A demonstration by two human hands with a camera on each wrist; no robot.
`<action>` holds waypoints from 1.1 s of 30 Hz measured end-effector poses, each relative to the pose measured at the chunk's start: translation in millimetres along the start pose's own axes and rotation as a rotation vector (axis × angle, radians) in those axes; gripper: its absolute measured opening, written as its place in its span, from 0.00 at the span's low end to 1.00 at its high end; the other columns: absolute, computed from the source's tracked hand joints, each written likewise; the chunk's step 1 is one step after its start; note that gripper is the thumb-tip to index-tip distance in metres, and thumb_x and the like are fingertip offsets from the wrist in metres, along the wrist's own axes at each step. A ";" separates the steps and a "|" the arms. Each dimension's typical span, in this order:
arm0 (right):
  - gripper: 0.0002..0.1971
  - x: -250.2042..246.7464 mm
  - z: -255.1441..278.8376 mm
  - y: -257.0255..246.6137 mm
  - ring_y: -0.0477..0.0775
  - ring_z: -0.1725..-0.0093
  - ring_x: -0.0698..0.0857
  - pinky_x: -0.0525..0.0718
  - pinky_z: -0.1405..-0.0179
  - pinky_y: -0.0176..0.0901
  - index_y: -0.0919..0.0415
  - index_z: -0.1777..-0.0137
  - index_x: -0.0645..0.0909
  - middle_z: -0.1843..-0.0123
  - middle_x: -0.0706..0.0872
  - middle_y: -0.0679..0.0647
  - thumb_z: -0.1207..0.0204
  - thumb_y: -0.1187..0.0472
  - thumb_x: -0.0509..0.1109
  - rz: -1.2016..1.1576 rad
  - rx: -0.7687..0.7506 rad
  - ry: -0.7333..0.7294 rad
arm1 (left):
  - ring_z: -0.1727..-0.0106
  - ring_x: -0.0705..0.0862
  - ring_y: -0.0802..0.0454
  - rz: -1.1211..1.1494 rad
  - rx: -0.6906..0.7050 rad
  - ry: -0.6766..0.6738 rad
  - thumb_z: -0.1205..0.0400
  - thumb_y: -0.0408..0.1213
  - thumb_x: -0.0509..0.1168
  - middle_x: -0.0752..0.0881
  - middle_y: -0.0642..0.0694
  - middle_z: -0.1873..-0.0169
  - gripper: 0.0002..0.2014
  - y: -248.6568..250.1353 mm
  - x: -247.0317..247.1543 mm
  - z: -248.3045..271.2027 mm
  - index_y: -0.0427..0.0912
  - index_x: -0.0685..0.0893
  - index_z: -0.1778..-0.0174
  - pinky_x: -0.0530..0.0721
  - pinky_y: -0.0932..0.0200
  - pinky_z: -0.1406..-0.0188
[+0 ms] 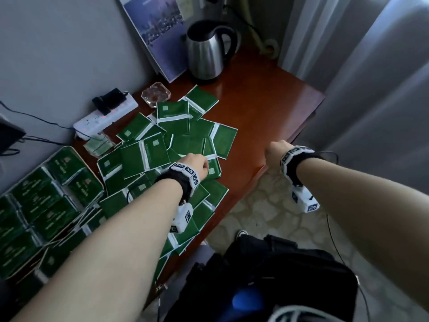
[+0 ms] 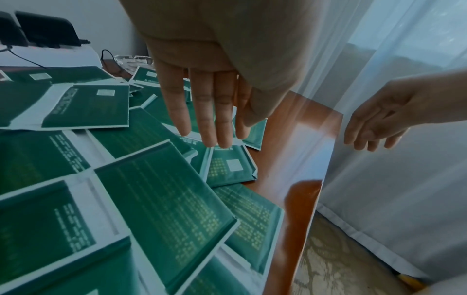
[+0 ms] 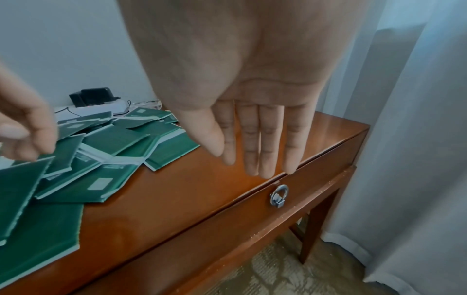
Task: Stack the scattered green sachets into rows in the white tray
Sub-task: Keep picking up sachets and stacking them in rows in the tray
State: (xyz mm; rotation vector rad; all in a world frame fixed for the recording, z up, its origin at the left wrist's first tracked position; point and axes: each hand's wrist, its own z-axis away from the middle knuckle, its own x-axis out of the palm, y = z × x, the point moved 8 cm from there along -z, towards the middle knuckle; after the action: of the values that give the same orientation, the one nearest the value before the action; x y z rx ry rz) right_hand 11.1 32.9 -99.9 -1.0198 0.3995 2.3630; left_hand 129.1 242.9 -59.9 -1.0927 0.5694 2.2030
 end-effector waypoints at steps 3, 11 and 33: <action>0.05 -7.8 -7.4 -5.1 0.62 0.61 0.84 0.86 0.63 0.49 0.60 0.56 0.83 0.58 0.84 0.58 0.24 0.63 0.66 -0.026 -0.049 -0.007 | 0.47 0.86 0.42 -0.005 -0.037 -0.003 0.15 0.40 0.62 0.88 0.43 0.45 0.11 -2.0 1.1 -11.1 0.52 0.88 0.43 0.84 0.55 0.51; 0.11 -47.9 -63.1 -51.3 0.61 0.52 0.86 0.89 0.55 0.50 0.59 0.48 0.84 0.48 0.84 0.58 0.24 0.65 0.61 0.003 -0.224 0.069 | 0.43 0.83 0.45 0.035 -0.089 0.116 0.15 0.38 0.63 0.81 0.46 0.39 0.12 -25.3 -20.9 -72.8 0.48 0.82 0.36 0.82 0.54 0.50; 0.39 -121.4 -178.9 -162.3 0.66 0.16 0.57 0.59 0.17 0.63 0.55 0.14 0.56 0.13 0.54 0.64 0.24 0.59 0.68 0.405 -0.757 0.218 | 0.16 0.61 0.38 0.160 -0.259 0.238 0.16 0.43 0.60 0.59 0.33 0.17 0.32 64.4 13.3 -148.1 0.29 0.64 0.19 0.66 0.46 0.20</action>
State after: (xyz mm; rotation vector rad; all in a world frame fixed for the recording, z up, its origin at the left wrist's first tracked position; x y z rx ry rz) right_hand 278.4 40.4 -139.7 -1.6681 -0.2825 2.8485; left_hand 161.1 110.7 -147.9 -1.5053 0.4951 2.3488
